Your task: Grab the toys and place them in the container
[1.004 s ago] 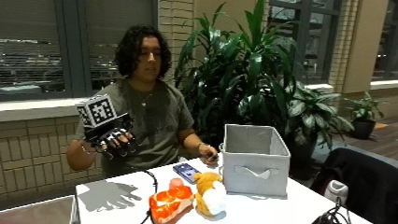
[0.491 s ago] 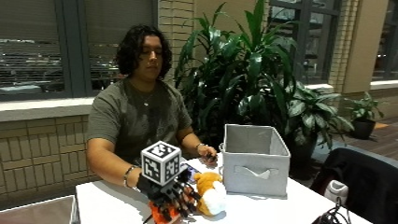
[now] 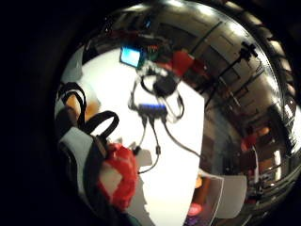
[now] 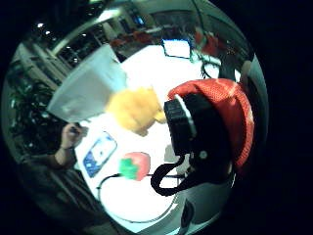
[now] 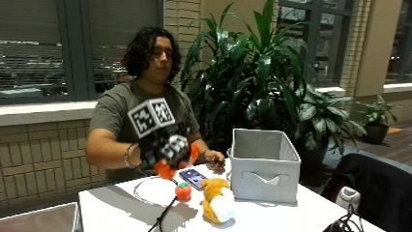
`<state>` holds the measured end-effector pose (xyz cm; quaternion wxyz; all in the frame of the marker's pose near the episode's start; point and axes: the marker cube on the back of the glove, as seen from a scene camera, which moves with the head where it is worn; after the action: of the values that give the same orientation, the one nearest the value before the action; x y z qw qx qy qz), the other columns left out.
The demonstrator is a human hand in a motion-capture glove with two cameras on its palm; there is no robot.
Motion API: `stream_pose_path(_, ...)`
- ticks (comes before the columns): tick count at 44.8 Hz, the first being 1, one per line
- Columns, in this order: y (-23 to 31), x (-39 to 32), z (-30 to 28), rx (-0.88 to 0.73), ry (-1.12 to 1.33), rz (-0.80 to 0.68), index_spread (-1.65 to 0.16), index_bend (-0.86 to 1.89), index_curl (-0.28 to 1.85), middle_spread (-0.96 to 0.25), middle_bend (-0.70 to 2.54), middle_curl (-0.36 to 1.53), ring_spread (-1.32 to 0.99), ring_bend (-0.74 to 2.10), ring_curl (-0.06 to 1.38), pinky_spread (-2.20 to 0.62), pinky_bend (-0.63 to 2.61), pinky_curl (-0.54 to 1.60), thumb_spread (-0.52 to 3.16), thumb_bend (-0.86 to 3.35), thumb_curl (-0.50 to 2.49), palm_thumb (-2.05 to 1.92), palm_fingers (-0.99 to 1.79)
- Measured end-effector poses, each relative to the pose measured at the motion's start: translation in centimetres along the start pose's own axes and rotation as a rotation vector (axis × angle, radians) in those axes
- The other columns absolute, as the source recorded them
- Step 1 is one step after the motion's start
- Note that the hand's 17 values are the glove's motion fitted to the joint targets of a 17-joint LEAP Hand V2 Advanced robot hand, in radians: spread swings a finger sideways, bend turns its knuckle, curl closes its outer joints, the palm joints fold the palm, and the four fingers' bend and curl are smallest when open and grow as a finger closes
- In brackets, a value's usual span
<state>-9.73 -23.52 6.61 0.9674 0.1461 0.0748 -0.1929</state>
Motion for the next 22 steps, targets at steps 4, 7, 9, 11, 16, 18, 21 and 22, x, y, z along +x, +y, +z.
stream_pose_path(4,-3.8,-3.6,-6.5,0.126,-0.074,-0.124,-0.33,0.36,0.32,-0.31,0.99,0.56,-0.35,1.34,0.51,-0.39,0.88,0.42,1.52,0.02,0.19,0.0,1.35)
stream_pose_path(7,-6.2,-8.5,-11.9,0.186,-0.253,-0.335,-0.32,0.41,0.35,-0.3,1.03,0.59,-0.33,1.37,0.52,-0.41,0.91,0.43,1.56,0.02,0.2,-0.01,1.33)
stream_pose_path(9,-7.8,-11.8,-14.8,0.196,-0.381,-0.444,-0.32,0.44,0.37,-0.3,1.05,0.6,-0.33,1.38,0.53,-0.41,0.93,0.44,1.58,0.02,0.2,-0.01,1.31)
stream_pose_path(11,-9.8,-14.0,-16.0,0.211,-0.37,-0.482,-0.32,0.47,0.39,-0.29,1.07,0.61,-0.32,1.4,0.54,-0.41,0.94,0.45,1.59,0.02,0.2,-0.01,1.29)
stream_pose_path(16,-15.1,-19.6,-17.1,0.209,-0.342,-0.377,-0.31,0.52,0.43,-0.28,1.11,0.64,-0.31,1.43,0.55,-0.42,0.97,0.46,1.6,0.03,0.2,-0.01,1.26)
stream_pose_path(18,-16.8,-22.5,-17.7,0.181,-0.423,-0.264,-0.31,0.53,0.45,-0.28,1.12,0.65,-0.31,1.43,0.55,-0.42,0.98,0.47,1.6,0.02,0.2,-0.01,1.24)
stream_pose_path(21,-18.3,-25.4,-16.9,0.22,-0.394,-0.349,-0.3,0.55,0.47,-0.28,1.13,0.66,-0.3,1.45,0.55,-0.42,0.98,0.47,1.59,0.01,0.2,-0.02,1.23)
stream_pose_path(22,-18.7,-26.1,-16.4,0.24,-0.366,-0.408,-0.3,0.55,0.48,-0.27,1.13,0.66,-0.3,1.46,0.55,-0.42,0.97,0.47,1.58,0.01,0.2,-0.03,1.22)
